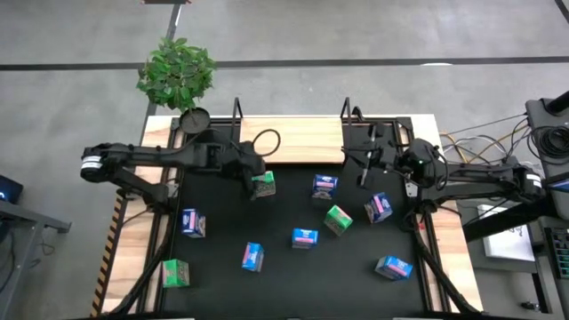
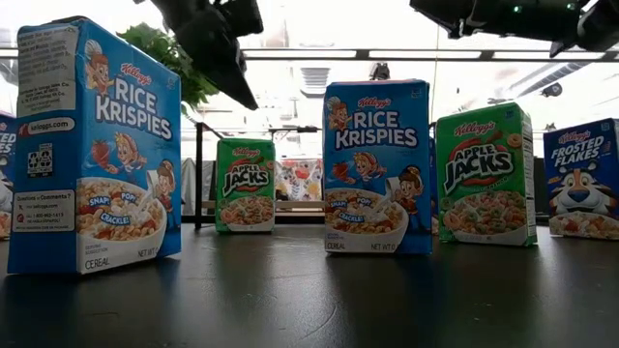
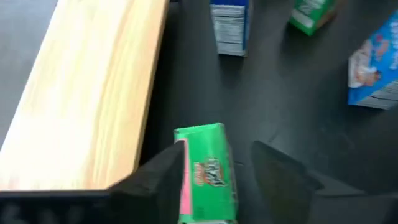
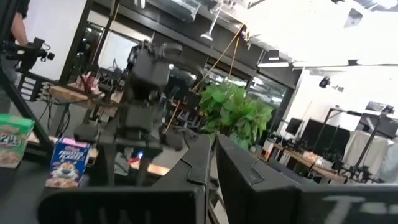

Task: Stack cereal on shelf
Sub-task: Put the top green cereal box on the shelf

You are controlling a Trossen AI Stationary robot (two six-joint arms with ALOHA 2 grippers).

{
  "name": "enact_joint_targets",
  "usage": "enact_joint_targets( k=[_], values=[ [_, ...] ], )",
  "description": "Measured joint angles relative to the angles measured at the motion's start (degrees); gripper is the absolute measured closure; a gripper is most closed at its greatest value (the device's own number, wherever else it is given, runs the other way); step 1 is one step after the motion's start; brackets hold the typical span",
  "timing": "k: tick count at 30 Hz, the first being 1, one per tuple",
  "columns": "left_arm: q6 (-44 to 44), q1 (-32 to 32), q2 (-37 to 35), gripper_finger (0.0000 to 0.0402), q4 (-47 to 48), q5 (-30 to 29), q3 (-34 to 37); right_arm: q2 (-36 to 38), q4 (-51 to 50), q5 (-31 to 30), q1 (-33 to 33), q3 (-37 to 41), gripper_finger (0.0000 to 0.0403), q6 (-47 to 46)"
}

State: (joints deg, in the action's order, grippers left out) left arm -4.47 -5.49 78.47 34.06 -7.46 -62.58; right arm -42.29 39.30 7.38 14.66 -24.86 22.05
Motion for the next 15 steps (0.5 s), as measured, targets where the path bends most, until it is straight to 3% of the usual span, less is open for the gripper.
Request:
enact_joint_targets(
  k=[4, 7, 15],
  values=[
    [-0.47, -2.14, 0.96, 0.0151, 0.01, 0.01, 0.5, 0.63, -0.16, -0.12, 0.0, -0.01, 0.0385, 0.95],
    [-1.5, -2.97, 1.75, 0.0122, -0.19, 0.15, 0.62, 0.99, -0.32, -1.65, 0.0, -0.04, 0.0385, 1.14],
    [-2.54, -4.42, 4.6, 0.0115, -0.12, 4.04, 0.86, 0.93, -1.39, -5.03, 0.02, -0.25, 0.0385, 2.62]
  ],
)
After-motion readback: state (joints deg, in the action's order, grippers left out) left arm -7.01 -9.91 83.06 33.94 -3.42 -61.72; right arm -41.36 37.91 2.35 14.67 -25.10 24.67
